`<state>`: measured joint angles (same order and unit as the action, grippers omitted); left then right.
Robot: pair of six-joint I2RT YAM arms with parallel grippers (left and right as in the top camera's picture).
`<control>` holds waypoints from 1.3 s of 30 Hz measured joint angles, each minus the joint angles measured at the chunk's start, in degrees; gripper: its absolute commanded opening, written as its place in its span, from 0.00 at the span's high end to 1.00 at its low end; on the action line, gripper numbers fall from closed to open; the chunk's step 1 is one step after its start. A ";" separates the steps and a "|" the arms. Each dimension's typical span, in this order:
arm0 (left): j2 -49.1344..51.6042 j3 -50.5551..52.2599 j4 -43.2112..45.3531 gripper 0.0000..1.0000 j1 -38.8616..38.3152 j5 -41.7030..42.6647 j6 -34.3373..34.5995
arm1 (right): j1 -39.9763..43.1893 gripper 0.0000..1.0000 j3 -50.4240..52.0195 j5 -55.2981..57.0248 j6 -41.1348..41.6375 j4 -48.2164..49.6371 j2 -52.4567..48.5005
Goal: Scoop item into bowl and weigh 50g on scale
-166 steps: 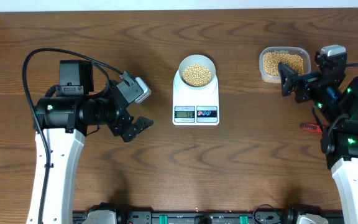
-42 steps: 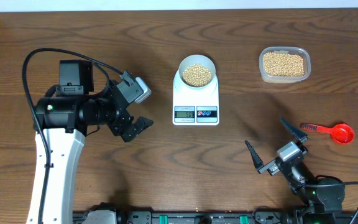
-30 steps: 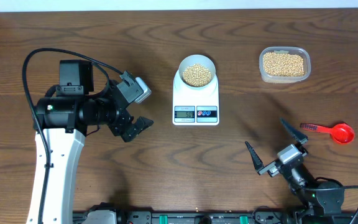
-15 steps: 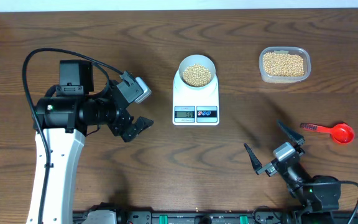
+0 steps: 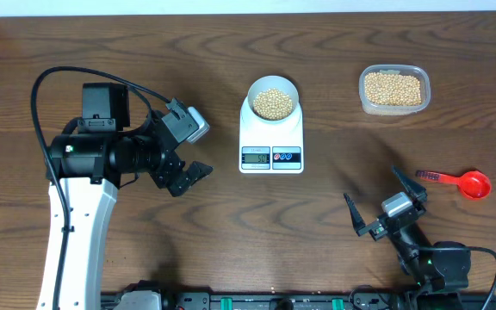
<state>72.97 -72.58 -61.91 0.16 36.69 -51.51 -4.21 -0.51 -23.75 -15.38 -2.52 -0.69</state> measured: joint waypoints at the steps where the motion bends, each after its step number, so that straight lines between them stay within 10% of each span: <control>1: 0.00 0.00 0.00 0.02 0.00 0.00 0.00 | 0.00 0.01 0.00 0.26 0.15 -0.02 0.00; 39: 0.00 0.00 0.02 0.02 0.00 0.00 0.00 | 0.00 0.01 0.00 1.55 2.19 -0.04 0.00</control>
<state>72.97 -72.58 -61.89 0.16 36.69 -51.51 -4.21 -0.51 -22.20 -13.19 -2.57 -0.69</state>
